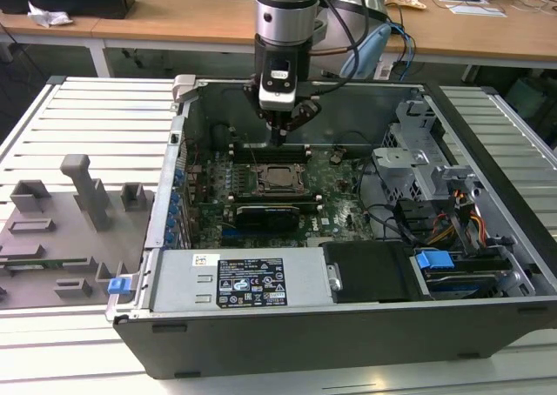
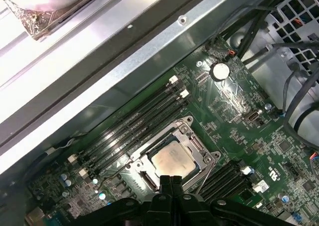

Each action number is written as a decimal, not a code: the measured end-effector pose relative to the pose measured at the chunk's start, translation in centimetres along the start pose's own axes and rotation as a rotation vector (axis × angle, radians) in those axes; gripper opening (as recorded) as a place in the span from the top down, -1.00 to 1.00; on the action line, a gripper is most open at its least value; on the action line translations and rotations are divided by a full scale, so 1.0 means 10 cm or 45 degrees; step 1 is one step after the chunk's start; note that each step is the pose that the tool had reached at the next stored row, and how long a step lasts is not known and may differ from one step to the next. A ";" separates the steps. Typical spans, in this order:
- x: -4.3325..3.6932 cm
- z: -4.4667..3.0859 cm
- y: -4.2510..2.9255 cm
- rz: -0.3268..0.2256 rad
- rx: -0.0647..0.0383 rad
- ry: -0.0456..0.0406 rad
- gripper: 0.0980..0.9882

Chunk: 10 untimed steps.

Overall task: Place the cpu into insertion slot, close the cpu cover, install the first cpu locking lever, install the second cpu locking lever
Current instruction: 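Install the first cpu locking lever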

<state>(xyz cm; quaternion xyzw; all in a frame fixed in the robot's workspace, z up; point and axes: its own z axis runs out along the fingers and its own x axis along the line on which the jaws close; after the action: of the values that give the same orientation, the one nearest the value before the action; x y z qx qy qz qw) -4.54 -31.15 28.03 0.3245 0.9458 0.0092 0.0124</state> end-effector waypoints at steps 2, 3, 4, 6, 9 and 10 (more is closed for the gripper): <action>0.000 0.000 0.000 -0.032 -0.001 0.001 0.98; 0.000 0.000 0.000 -0.045 -0.001 0.001 0.98; 0.000 0.000 0.000 -0.054 -0.001 0.001 0.98; 0.000 0.000 0.000 -0.065 -0.001 0.002 0.98; 0.000 0.000 0.000 -0.090 -0.002 0.002 0.98; 0.000 0.000 0.000 -0.094 -0.002 0.002 0.98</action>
<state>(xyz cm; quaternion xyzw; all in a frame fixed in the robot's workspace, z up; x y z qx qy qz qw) -4.54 -31.15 28.03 0.2892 0.9571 0.0097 0.0121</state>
